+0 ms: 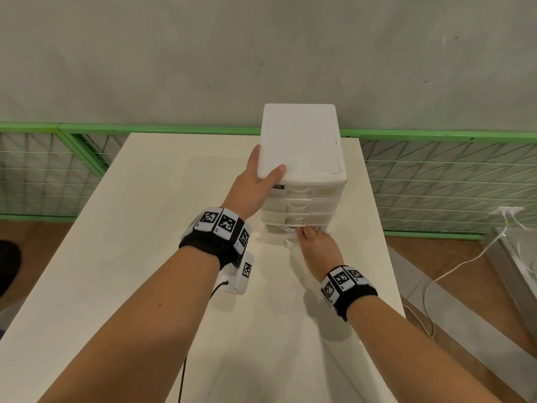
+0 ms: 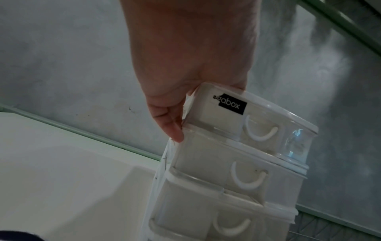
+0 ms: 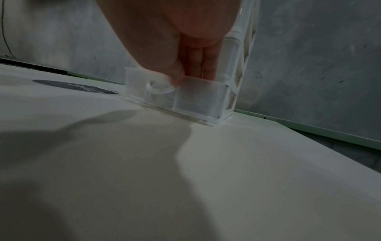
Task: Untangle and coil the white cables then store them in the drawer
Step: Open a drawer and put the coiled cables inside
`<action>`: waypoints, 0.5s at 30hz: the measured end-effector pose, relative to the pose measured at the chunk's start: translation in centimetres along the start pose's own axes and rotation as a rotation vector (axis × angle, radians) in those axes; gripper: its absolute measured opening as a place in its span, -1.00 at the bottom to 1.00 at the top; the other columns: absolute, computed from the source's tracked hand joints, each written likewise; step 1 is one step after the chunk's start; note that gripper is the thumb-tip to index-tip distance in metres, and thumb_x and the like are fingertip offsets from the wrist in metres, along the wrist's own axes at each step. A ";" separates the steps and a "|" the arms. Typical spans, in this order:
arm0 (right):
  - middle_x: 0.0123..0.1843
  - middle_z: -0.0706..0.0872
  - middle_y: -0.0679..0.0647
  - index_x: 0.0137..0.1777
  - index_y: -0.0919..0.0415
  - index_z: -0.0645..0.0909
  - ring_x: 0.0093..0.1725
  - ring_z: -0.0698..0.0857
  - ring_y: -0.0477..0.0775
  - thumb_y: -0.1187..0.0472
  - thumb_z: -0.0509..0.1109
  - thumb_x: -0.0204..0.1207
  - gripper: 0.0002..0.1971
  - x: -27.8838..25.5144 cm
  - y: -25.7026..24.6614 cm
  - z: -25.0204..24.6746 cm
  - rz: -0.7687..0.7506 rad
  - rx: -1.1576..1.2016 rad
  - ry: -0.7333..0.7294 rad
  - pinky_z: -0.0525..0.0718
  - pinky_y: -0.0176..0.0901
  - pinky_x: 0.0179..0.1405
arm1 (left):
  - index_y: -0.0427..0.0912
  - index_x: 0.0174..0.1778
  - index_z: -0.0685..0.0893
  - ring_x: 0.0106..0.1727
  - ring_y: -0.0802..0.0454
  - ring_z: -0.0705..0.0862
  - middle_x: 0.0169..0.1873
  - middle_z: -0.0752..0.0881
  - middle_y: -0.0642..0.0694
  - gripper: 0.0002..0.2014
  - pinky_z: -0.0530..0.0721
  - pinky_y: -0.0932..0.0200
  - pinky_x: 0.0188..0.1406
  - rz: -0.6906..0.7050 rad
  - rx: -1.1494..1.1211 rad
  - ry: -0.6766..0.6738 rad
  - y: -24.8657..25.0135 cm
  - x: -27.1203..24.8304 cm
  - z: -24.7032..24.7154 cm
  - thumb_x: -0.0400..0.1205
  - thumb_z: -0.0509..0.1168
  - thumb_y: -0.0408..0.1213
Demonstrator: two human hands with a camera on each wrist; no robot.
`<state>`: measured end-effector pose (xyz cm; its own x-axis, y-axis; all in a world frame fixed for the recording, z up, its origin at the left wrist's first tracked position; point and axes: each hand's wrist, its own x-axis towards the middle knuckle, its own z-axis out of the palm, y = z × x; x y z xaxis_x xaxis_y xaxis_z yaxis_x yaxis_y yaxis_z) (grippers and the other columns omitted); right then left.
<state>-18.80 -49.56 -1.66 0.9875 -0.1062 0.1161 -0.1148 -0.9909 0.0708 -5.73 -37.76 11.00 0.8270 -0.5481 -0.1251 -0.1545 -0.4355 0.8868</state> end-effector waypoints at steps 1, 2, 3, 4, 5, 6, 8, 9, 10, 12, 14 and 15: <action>-0.39 0.70 0.11 -0.15 0.30 0.72 -0.54 0.66 0.08 0.44 0.62 -0.06 -0.60 0.0 0.1 0.1 0.011 0.009 -0.011 0.60 -0.22 -0.56 | 0.13 0.66 -0.02 0.39 -0.05 0.52 0.45 0.51 0.01 -0.22 0.52 -0.10 0.40 -0.001 0.001 0.003 0.0 0.0 0.0 0.60 0.20 0.22; -0.40 0.70 0.10 -0.16 0.29 0.73 -0.56 0.66 0.07 0.43 0.63 -0.10 -0.58 0.0 0.1 0.0 0.021 0.019 -0.017 0.57 -0.24 -0.60 | 0.14 0.66 -0.03 0.38 -0.06 0.53 0.45 0.52 0.01 -0.22 0.53 -0.11 0.39 -0.004 0.005 0.004 0.1 0.0 0.0 0.60 0.20 0.23; -0.40 0.71 0.09 -0.16 0.27 0.74 -0.55 0.67 0.08 0.43 0.63 -0.11 -0.57 0.2 0.2 0.0 0.038 0.037 -0.016 0.56 -0.26 -0.61 | 0.14 0.66 -0.03 0.37 -0.07 0.53 0.44 0.52 0.00 -0.22 0.54 -0.12 0.38 -0.006 0.008 0.004 0.1 0.0 0.0 0.60 0.19 0.23; -0.39 0.73 0.09 -0.15 0.26 0.74 -0.52 0.70 0.10 0.45 0.62 -0.09 -0.57 0.3 0.3 -0.2 0.060 0.072 -0.018 0.57 -0.25 -0.61 | 0.13 0.66 -0.03 0.37 -0.08 0.53 0.44 0.52 0.00 -0.22 0.54 -0.12 0.38 -0.007 0.010 0.003 0.1 0.0 0.0 0.60 0.19 0.23; -0.36 0.75 0.10 -0.14 0.26 0.74 -0.47 0.72 0.13 0.47 0.61 -0.06 -0.59 0.3 0.3 -0.3 0.077 0.111 -0.010 0.59 -0.24 -0.58 | 0.13 0.66 -0.03 0.37 -0.08 0.53 0.44 0.52 0.00 -0.22 0.54 -0.11 0.38 -0.007 0.010 0.003 0.1 0.0 0.0 0.60 0.19 0.22; -0.34 0.77 0.10 -0.17 0.25 0.75 -0.43 0.74 0.15 0.49 0.59 -0.05 -0.61 0.2 0.3 -0.4 0.085 0.141 0.008 0.61 -0.23 -0.55 | 0.12 0.67 -0.03 0.38 -0.07 0.53 0.44 0.51 0.00 -0.22 0.52 -0.08 0.39 -0.007 0.010 0.004 0.1 0.0 0.1 0.61 0.19 0.22; -0.35 0.77 0.08 -0.30 0.22 0.76 -0.42 0.73 0.15 0.49 0.59 -0.09 -0.67 -0.2 0.1 -0.5 0.062 0.165 0.044 0.61 -0.25 -0.53 | 0.10 0.67 -0.02 0.41 -0.06 0.50 0.46 0.50 -0.01 -0.23 0.47 0.03 0.39 -0.002 0.014 0.008 0.0 0.0 0.1 0.61 0.18 0.21; -0.38 0.76 0.07 -0.35 0.20 0.76 -0.44 0.72 0.14 0.48 0.61 -0.11 -0.70 -0.3 0.0 -0.6 0.041 0.172 0.051 0.59 -0.27 -0.53 | 0.09 0.67 -0.02 0.42 -0.05 0.49 0.47 0.50 -0.01 -0.23 0.45 0.08 0.36 0.001 0.015 0.010 0.0 0.0 0.1 0.62 0.18 0.20; -0.41 0.74 0.05 -0.39 0.18 0.76 -0.48 0.70 0.12 0.47 0.62 -0.12 -0.71 -0.4 0.0 -0.6 0.020 0.190 0.052 0.56 -0.29 -0.57 | 0.08 0.67 -0.02 0.43 -0.04 0.49 0.47 0.49 -0.01 -0.23 0.43 0.11 0.34 0.004 0.015 0.014 -0.1 0.0 0.2 0.62 0.19 0.19; -0.48 0.71 0.02 -0.42 0.13 0.76 -0.58 0.66 0.10 0.45 0.65 -0.10 -0.73 -0.4 -0.2 -0.7 -0.004 0.240 0.032 0.50 -0.33 -0.67 | 0.08 0.67 -0.01 0.42 -0.03 0.49 0.46 0.50 -0.01 -0.23 0.41 0.13 0.31 0.002 0.010 0.019 -0.2 0.1 0.2 0.62 0.19 0.19; -0.51 0.71 0.01 -0.36 0.13 0.76 -0.60 0.65 0.10 0.44 0.61 0.01 -0.76 -0.4 -0.2 -0.4 -0.022 0.280 0.003 0.45 -0.33 -0.68 | 0.08 0.67 -0.01 0.40 -0.04 0.50 0.45 0.51 -0.02 -0.24 0.42 0.12 0.30 0.006 0.013 0.020 -0.2 0.1 0.3 0.62 0.19 0.19; -0.46 0.74 0.03 -0.26 0.14 0.77 -0.55 0.68 0.12 0.44 0.56 0.09 -0.75 -0.3 -0.1 -0.2 -0.014 0.284 -0.005 0.47 -0.31 -0.64 | 0.08 0.67 0.00 0.40 -0.04 0.50 0.45 0.51 -0.01 -0.24 0.43 0.12 0.31 0.010 0.013 0.021 -0.3 0.1 0.3 0.62 0.19 0.19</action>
<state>-19.09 -49.37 -1.54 0.9894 -0.0920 0.1121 -0.0672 -0.9758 -0.2079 -5.77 -37.91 10.63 0.8368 -0.5371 -0.1066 -0.1695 -0.4393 0.8822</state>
